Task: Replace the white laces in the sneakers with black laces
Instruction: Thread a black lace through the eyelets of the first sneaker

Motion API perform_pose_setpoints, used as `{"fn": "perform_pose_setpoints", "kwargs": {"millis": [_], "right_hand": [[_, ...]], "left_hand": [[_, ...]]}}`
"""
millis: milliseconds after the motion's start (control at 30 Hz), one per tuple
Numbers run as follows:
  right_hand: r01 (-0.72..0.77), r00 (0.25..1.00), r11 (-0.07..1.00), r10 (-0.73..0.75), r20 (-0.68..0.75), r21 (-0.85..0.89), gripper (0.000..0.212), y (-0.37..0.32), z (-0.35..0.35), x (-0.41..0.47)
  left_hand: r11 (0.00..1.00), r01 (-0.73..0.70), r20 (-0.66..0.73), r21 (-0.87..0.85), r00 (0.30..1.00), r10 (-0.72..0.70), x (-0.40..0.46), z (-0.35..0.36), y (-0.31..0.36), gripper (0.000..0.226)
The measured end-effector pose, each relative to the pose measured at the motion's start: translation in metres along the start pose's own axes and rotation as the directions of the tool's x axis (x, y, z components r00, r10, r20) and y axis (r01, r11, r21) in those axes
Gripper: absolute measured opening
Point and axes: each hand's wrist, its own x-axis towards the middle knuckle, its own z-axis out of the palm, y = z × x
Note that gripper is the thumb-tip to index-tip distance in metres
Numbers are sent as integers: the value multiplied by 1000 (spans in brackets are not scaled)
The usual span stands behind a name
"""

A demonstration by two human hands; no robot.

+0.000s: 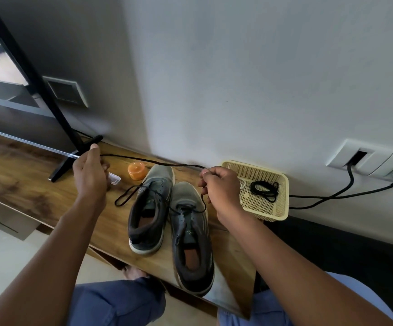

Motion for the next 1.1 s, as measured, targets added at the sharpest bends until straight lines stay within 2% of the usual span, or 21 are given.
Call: {"fn": "perform_pose_setpoints", "kwargs": {"millis": [67,133,233,333,433,533,600,633,667,700,733,767,800,867,967,1033,1100], "right_hand": [[3,999,998,-1,39,-67,23,2,4,-1],[45,996,981,-29,86,-190,20,4,6,-3],[163,982,899,-109,152,-407,27,9,5,-6],[259,949,837,-128,287,-482,25,12,7,-13],[335,916,808,-158,368,-485,14,16,11,-20],[393,881,799,-187,434,-454,69,15,10,-22],[403,866,810,-188,463,-425,88,11,10,-21],[404,867,807,-189,460,-430,89,10,8,-19],[398,877,797,-184,445,-454,85,7,5,-19],[378,892,788,-170,418,-487,76,5,1,-19],[334,915,779,-131,383,-531,64,2,-3,-20],[278,932,767,-70,356,-578,53,0,-6,-20],[219,938,751,14,347,-623,47,-2,-9,-22],[161,908,717,161,386,-678,57,-3,-11,-26],[208,863,642,235,447,-738,79,2,-10,-35],[217,862,588,258,436,-779,81,9,-10,-40],[200,882,576,246,402,-792,71,20,-10,-43]], "left_hand": [[1000,-8,132,22,991,5,1,1,-3,37],[993,-90,217,79,973,71,-3,3,-3,31],[992,-126,240,-21,962,128,-10,7,-1,23],[954,35,281,-296,958,52,-12,6,5,14],[822,254,403,-510,915,-33,-7,5,4,11],[712,360,435,-603,896,-85,-7,6,6,21],[672,359,380,-648,917,-123,-9,10,8,20],[718,294,319,-630,942,-106,-11,11,9,21],[830,168,227,-532,972,-52,-12,11,10,21],[948,-13,141,-319,988,61,-14,11,10,21],[977,-208,107,-38,972,211,-14,11,9,19],[915,-347,147,206,936,321,-16,12,7,17],[838,-419,226,349,906,359,-19,14,6,16],[762,-485,389,429,860,329,-25,20,1,14],[721,-538,556,436,791,254,-38,34,-8,17],[680,-595,647,428,727,229,-42,42,-11,18],[684,-611,749,399,647,140,-43,45,-15,18]]}}
